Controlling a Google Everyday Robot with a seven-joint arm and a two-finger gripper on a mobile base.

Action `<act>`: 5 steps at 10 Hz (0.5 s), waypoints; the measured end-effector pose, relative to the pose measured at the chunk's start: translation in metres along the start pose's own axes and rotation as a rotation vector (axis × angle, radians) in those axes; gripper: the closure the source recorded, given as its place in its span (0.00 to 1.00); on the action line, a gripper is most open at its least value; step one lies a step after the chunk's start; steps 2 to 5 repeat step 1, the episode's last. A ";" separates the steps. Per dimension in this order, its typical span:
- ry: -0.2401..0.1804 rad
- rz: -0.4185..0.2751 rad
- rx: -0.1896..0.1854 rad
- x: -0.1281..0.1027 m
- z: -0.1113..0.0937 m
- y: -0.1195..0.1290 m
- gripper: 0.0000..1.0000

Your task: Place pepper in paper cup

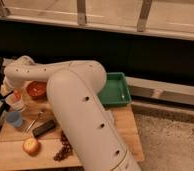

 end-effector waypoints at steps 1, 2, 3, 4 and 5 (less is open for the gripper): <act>-0.021 0.009 0.016 -0.007 -0.012 -0.007 0.40; -0.021 0.009 0.016 -0.007 -0.012 -0.007 0.40; -0.021 0.009 0.016 -0.007 -0.012 -0.007 0.40; -0.021 0.009 0.016 -0.007 -0.012 -0.007 0.40; -0.021 0.009 0.016 -0.007 -0.012 -0.007 0.40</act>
